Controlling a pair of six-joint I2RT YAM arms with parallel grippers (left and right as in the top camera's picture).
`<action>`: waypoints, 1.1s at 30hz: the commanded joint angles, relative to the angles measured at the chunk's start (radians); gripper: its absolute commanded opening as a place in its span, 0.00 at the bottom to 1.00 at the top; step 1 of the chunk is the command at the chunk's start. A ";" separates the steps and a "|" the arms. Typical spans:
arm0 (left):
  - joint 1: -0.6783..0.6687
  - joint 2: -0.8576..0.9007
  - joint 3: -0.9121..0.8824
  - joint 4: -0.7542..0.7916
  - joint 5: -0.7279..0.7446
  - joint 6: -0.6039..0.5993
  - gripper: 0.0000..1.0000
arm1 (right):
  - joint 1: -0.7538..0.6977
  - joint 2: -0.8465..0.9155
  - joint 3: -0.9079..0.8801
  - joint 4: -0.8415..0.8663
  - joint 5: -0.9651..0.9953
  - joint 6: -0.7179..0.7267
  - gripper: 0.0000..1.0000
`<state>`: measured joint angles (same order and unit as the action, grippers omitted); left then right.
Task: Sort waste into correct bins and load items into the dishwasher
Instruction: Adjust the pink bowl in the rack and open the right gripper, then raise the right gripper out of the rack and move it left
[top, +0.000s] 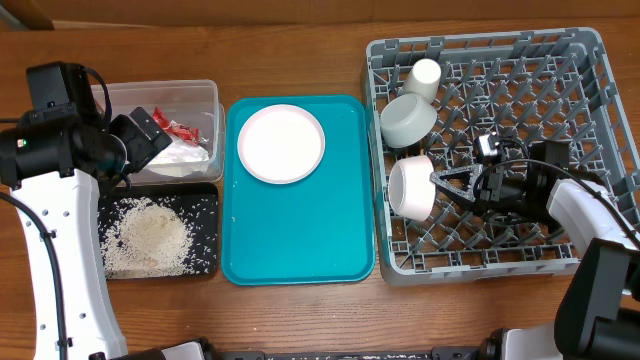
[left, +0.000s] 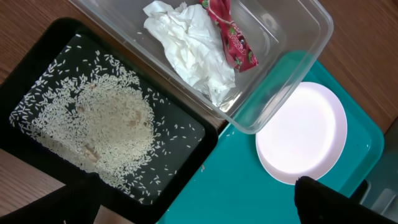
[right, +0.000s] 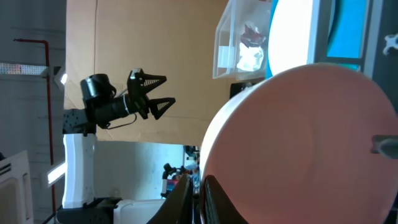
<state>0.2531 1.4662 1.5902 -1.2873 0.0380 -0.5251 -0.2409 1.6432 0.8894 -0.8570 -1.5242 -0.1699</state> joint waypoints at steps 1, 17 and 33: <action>0.002 0.005 -0.002 0.002 0.004 -0.003 1.00 | -0.003 0.003 -0.002 0.004 0.026 -0.014 0.09; 0.002 0.005 -0.002 0.002 0.003 -0.003 1.00 | -0.114 0.003 -0.002 -0.004 0.109 -0.014 0.11; 0.002 0.005 -0.002 0.002 0.003 -0.003 1.00 | -0.114 -0.004 0.138 -0.050 0.270 0.112 0.11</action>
<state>0.2531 1.4662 1.5902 -1.2869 0.0380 -0.5251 -0.3519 1.6436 0.9302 -0.8864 -1.3022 -0.1158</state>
